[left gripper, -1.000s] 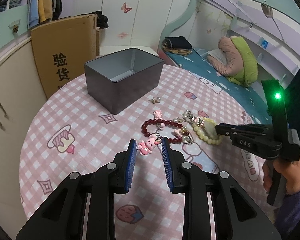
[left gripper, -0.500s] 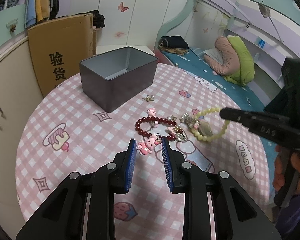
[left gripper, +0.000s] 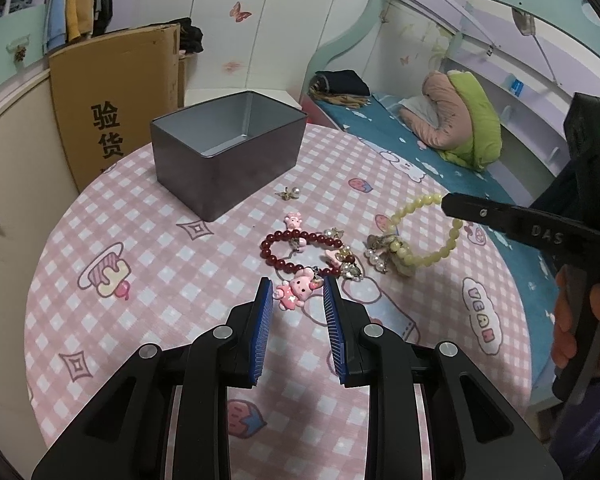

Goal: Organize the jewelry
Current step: 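Grasp the jade pendant of the yellow bead bracelet with the right gripper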

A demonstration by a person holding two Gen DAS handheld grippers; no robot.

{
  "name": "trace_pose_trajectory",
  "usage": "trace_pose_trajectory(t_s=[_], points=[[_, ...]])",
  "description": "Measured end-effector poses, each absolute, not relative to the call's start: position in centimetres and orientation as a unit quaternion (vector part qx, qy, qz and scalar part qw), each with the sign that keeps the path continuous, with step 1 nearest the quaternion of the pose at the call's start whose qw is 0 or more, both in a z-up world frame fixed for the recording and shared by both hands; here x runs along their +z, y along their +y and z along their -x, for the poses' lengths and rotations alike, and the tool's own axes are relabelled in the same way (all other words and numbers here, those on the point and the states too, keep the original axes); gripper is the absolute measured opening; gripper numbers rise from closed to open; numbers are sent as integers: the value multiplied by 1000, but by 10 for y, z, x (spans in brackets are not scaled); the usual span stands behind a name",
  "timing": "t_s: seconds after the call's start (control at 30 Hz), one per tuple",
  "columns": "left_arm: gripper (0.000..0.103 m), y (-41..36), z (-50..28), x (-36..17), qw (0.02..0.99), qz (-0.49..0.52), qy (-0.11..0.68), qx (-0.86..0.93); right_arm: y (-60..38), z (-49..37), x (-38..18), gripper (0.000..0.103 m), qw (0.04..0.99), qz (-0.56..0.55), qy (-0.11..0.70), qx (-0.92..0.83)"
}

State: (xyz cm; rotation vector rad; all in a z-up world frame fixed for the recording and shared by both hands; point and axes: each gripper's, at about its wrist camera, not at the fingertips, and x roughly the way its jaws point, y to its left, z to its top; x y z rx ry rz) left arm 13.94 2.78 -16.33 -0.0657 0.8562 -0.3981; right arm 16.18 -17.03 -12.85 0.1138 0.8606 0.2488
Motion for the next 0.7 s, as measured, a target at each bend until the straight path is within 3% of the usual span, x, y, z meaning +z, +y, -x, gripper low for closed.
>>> trace_pose_trajectory(t_s=[0.23, 0.6, 0.7], points=[[26, 25, -140, -162, 890, 31, 412, -194, -162, -150, -101, 9, 908, -54, 388, 147], [27, 23, -138, -163, 887, 31, 413, -202, -221, -157, -184, 10, 868, -96, 484, 59], [27, 20, -139, -165, 885, 29, 416, -204, -227, -156, -196, 15, 863, -97, 493, 48]])
